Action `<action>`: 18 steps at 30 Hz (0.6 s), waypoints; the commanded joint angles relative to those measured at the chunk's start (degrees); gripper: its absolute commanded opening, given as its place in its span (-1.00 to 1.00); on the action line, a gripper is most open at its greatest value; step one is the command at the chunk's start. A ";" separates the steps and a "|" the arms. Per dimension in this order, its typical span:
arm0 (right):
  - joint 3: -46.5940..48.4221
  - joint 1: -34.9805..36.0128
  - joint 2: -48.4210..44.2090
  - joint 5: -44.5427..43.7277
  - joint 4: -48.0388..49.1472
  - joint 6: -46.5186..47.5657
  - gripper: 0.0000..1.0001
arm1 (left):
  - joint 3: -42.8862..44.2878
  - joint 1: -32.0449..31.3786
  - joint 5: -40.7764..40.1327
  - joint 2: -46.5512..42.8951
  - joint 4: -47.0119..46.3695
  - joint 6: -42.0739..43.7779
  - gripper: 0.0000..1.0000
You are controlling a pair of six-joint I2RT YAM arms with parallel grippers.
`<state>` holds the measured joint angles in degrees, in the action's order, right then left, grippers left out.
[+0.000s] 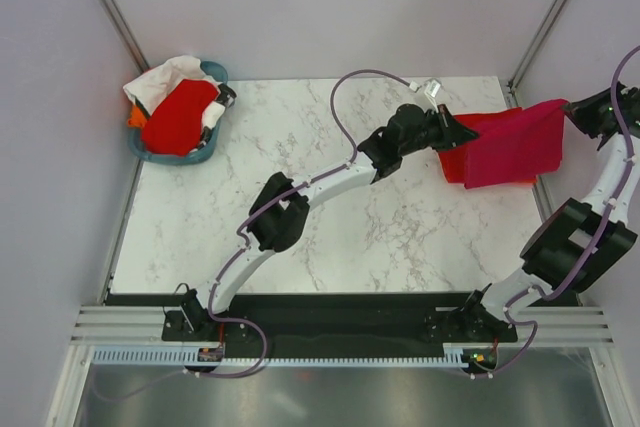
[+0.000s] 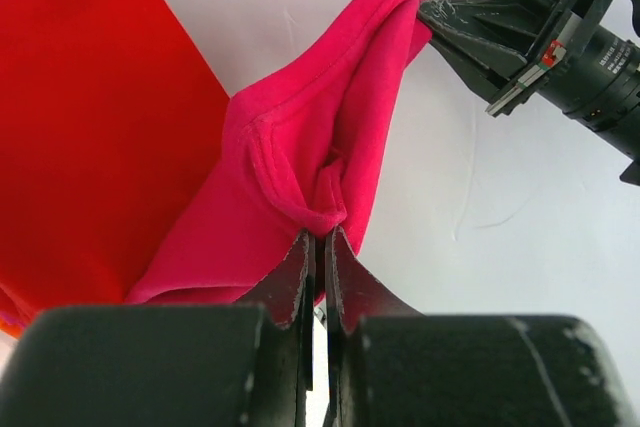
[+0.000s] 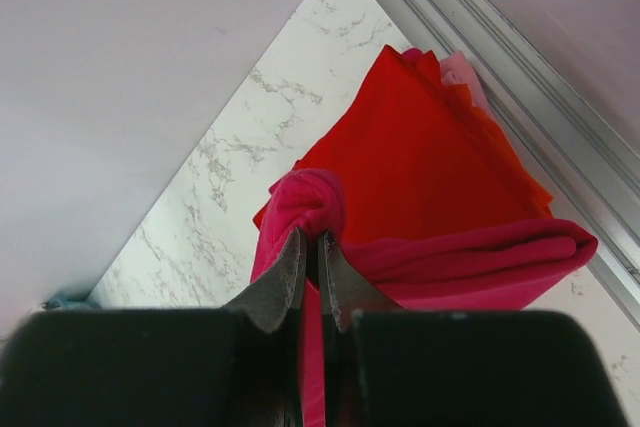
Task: Fold and stack the t-shirts
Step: Neatly place the folded tshirt to the corner
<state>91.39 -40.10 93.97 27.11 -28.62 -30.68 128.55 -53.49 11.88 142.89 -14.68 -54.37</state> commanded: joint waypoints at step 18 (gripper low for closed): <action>1.51 -1.39 4.99 -2.86 4.80 -2.11 -1.00 | 6.62 -0.12 -7.57 0.72 -7.65 -0.30 -0.95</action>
<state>91.94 -39.68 96.38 27.16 -26.33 -29.80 132.11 -53.71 6.33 143.02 -18.59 -54.41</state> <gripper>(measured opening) 0.094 0.062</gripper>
